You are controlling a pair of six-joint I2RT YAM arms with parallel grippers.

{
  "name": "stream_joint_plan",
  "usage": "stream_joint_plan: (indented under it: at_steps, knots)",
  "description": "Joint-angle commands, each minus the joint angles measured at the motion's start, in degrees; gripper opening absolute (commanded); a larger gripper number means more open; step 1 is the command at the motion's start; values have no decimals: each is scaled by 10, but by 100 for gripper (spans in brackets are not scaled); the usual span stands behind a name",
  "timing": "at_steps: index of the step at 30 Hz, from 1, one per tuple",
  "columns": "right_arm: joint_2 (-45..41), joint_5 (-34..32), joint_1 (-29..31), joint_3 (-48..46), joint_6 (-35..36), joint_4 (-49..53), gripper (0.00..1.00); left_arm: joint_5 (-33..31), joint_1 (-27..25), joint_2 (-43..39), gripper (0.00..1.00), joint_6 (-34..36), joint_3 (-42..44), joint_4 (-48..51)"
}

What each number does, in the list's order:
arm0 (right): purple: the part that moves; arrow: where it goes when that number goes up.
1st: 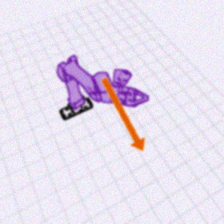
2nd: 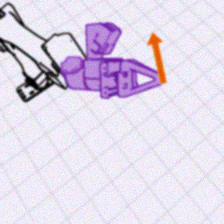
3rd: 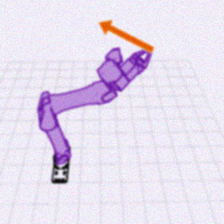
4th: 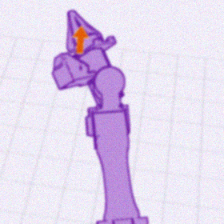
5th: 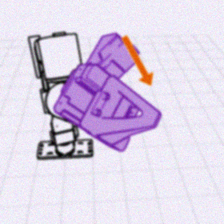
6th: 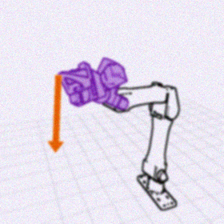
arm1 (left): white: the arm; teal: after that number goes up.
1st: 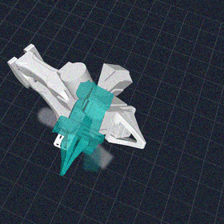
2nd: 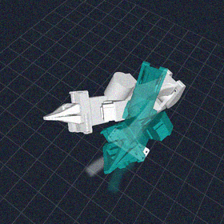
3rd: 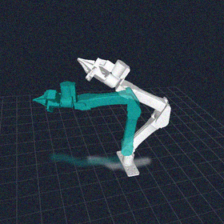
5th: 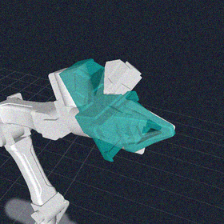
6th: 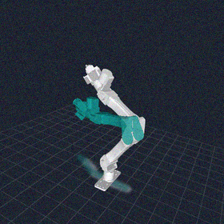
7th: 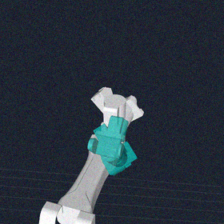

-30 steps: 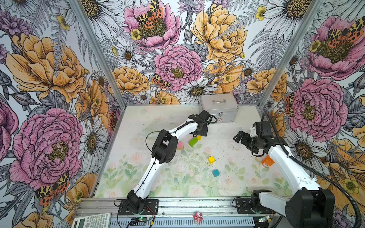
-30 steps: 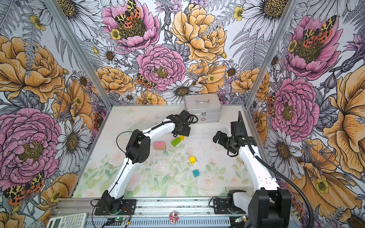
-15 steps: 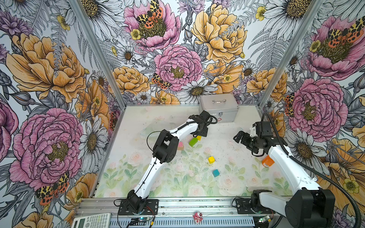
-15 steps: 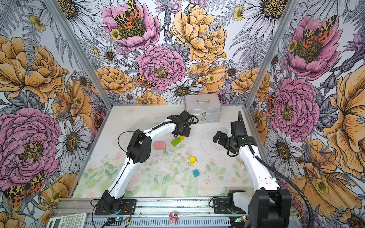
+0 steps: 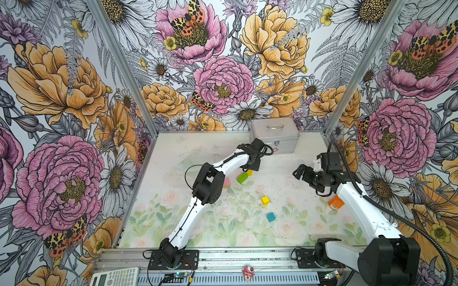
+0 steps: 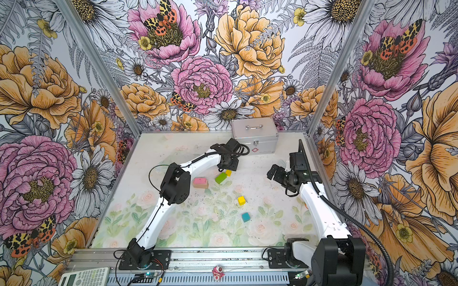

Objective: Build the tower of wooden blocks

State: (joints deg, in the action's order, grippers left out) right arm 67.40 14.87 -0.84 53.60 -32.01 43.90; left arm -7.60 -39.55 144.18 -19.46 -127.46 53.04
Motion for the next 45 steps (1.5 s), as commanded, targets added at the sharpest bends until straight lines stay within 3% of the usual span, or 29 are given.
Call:
stream_joint_plan:
  at_steps: [1,20,32,45]
  knots:
    - [-8,1,-5,5,6,-3,100,7,3,0,61,3,-2,9]
    - [-10,-4,-2,-3,7,-5,100,-18,8,-46,57,-3,-59,74]
    - [-34,-16,20,-16,4,-6,100,-98,-4,-227,57,-46,103,75]
    - [-57,-33,95,-33,-12,-8,100,-160,-32,-430,57,-123,331,71]
